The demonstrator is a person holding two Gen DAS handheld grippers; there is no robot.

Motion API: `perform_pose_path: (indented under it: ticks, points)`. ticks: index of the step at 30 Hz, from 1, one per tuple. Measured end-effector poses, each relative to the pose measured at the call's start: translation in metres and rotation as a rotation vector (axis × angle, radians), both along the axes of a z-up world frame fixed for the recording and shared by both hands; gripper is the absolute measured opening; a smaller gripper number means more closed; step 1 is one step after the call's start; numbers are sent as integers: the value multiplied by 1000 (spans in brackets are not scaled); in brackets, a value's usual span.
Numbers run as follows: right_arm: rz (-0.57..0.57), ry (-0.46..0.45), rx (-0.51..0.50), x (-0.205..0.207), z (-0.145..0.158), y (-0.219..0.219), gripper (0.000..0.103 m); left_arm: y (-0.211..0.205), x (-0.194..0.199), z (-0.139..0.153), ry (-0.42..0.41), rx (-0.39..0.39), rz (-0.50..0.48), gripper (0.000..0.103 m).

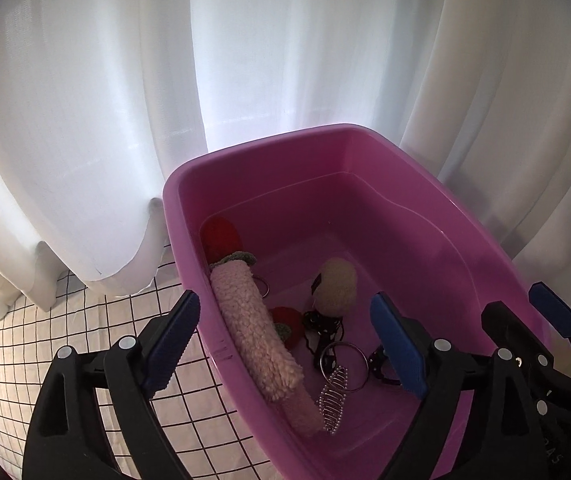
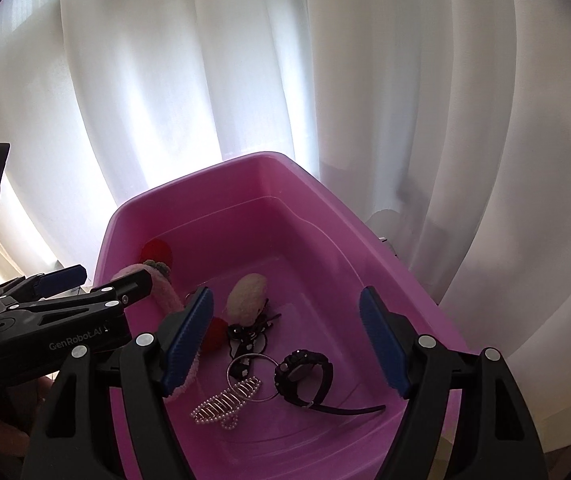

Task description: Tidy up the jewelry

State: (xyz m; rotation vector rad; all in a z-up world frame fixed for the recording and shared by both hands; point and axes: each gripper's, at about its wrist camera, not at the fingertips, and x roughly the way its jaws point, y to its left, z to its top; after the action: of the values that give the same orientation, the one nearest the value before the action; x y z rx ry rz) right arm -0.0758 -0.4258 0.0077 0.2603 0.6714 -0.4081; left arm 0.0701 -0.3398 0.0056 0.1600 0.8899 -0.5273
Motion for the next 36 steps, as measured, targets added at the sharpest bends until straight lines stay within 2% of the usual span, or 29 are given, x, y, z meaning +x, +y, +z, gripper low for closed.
perform_pose_path:
  ticks: [8, 22, 36]
  points:
    - [14, -3, -7, -6, 4, 8, 72, 9, -8, 14, -15, 5, 30, 94]
    - [30, -4, -17, -7, 5, 17, 72, 23, -12, 18, -20, 70, 79, 95]
    - [40, 2, -19, -4, 3, 19, 72, 33, -3, 14, 28, 43, 129, 96]
